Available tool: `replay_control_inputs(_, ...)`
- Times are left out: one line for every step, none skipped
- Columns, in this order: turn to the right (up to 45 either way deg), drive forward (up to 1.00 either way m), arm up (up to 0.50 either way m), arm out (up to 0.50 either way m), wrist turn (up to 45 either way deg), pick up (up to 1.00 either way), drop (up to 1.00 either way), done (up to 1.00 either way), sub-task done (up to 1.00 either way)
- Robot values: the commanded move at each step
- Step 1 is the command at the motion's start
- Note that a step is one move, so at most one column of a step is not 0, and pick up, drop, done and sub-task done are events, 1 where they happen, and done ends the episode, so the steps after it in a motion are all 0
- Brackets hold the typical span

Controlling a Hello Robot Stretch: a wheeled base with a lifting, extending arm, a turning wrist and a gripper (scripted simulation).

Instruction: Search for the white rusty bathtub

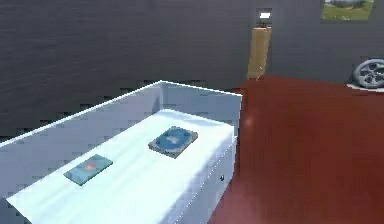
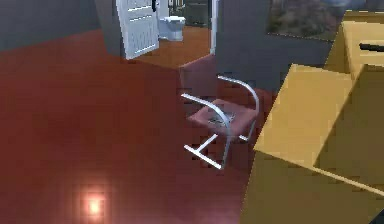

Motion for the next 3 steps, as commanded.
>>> replay_control_inputs(45.0,0.0,0.0,0.0,0.0,0.0,0.0,0.0,0.0)
replay_control_inputs(30.0,0.0,0.0,0.0,0.0,0.0,0.0,0.0,0.0)
replay_control_inputs(0.0,0.2,0.0,0.0,0.0,0.0,0.0,0.0,0.0)
